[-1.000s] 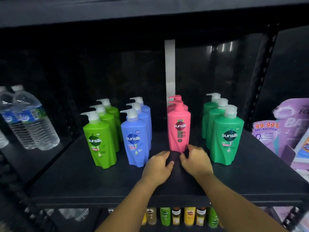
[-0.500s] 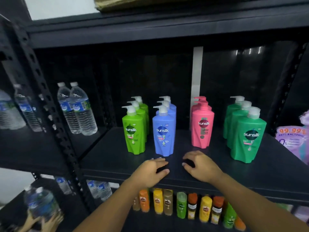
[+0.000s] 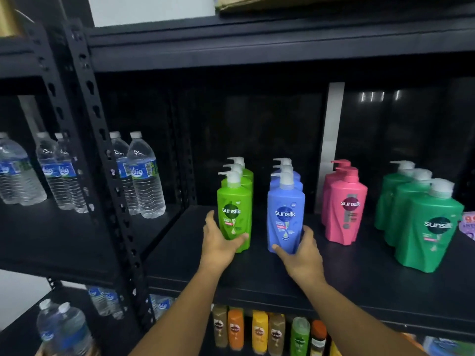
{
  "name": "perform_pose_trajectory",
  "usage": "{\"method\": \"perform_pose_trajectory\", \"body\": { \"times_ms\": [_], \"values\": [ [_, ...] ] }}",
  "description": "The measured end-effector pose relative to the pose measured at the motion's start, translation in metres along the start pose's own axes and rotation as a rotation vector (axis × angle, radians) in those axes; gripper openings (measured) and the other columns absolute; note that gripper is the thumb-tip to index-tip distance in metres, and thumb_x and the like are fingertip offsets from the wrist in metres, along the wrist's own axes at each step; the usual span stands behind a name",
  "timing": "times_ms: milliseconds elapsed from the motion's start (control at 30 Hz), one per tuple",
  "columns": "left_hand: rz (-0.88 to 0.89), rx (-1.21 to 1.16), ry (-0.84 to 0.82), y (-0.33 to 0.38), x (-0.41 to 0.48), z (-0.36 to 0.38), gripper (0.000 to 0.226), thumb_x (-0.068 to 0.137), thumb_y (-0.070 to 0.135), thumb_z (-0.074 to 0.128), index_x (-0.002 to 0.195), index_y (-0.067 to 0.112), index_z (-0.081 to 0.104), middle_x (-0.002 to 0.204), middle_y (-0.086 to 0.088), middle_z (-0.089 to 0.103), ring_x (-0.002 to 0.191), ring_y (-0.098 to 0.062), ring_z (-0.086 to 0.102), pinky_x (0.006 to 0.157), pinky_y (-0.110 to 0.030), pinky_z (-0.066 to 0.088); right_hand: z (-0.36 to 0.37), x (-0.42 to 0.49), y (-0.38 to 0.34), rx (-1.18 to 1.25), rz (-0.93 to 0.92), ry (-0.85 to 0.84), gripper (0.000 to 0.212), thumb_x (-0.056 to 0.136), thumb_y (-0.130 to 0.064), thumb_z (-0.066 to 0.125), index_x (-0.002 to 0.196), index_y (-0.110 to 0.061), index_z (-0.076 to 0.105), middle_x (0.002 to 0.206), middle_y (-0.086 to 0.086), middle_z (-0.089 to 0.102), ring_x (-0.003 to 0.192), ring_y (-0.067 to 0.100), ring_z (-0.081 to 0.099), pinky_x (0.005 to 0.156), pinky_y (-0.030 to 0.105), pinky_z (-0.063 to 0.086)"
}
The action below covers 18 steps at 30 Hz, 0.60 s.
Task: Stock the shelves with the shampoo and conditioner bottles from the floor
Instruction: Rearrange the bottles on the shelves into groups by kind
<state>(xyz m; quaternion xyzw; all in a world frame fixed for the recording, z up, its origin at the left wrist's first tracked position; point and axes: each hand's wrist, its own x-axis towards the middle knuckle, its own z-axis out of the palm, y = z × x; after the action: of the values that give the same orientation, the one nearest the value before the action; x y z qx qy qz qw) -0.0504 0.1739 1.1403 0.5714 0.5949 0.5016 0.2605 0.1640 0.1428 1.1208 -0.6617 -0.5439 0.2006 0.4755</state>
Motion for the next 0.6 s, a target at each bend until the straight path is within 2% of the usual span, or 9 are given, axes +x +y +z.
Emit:
{"method": "perform_pose_trajectory", "body": {
  "times_ms": [67,133,200,333,433,533,600],
  "values": [
    [0.020,-0.020,-0.048,-0.009,0.010,0.005,0.117,0.058,0.048,0.092,0.151,0.036,0.023,0.137,0.005,0.054,0.123,-0.018,0.057,0.104,-0.041,0.050,0.003,0.001,0.005,0.009,-0.014,0.022,0.080,0.075,-0.041,0.086,0.137,-0.027,0.037,0.130,0.000,0.060,0.114,0.028,0.062,0.095,0.049,0.051],
    [0.039,-0.049,-0.076,-0.014,0.012,0.009,0.104,0.065,0.042,0.091,0.147,0.039,0.027,0.130,0.008,0.060,0.117,-0.016,0.062,0.098,-0.038,0.052,0.005,0.001,0.009,0.023,-0.009,0.022,0.075,0.078,-0.038,0.084,0.136,-0.030,0.036,0.127,-0.006,0.063,0.110,0.025,0.064,0.091,0.046,0.053],
    [0.057,-0.070,-0.067,-0.016,0.009,0.010,0.095,0.073,0.034,0.090,0.147,0.036,0.030,0.127,0.009,0.062,0.113,-0.014,0.062,0.092,-0.031,0.051,0.005,0.001,0.009,0.032,-0.008,0.014,0.071,0.082,-0.033,0.082,0.137,-0.029,0.037,0.121,-0.009,0.064,0.106,0.023,0.065,0.087,0.041,0.054],
    [0.066,-0.082,-0.011,-0.014,0.008,0.009,0.091,0.075,0.028,0.090,0.146,0.031,0.034,0.124,0.008,0.062,0.108,-0.013,0.062,0.083,-0.023,0.047,0.007,0.003,0.010,0.029,-0.027,0.017,0.069,0.084,-0.030,0.081,0.138,-0.025,0.039,0.118,-0.009,0.064,0.103,0.020,0.064,0.083,0.037,0.051],
    [0.067,-0.053,-0.005,-0.016,0.007,0.008,0.092,0.076,0.032,0.090,0.147,0.031,0.032,0.123,0.008,0.064,0.108,-0.014,0.064,0.083,-0.025,0.048,0.006,0.002,0.009,0.016,-0.030,0.017,0.070,0.083,-0.033,0.081,0.138,-0.024,0.040,0.119,-0.008,0.064,0.104,0.021,0.064,0.082,0.038,0.052],
    [0.031,0.066,-0.031,-0.014,0.003,0.003,0.106,0.080,0.046,0.085,0.160,0.029,0.018,0.131,0.004,0.065,0.115,-0.022,0.065,0.095,-0.036,0.053,0.003,-0.001,0.006,-0.016,-0.040,0.005,0.065,0.082,-0.039,0.081,0.133,-0.023,0.043,0.120,-0.004,0.064,0.105,0.023,0.064,0.082,0.041,0.054],
    [-0.021,0.216,-0.061,-0.009,-0.006,-0.004,0.113,0.085,0.056,0.076,0.165,0.019,0.006,0.132,-0.002,0.065,0.118,-0.025,0.063,0.096,-0.037,0.053,-0.003,-0.007,0.006,-0.050,-0.072,-0.018,0.060,0.082,-0.042,0.079,0.127,-0.024,0.045,0.117,-0.002,0.065,0.105,0.023,0.063,0.082,0.041,0.055]
  ]
}}
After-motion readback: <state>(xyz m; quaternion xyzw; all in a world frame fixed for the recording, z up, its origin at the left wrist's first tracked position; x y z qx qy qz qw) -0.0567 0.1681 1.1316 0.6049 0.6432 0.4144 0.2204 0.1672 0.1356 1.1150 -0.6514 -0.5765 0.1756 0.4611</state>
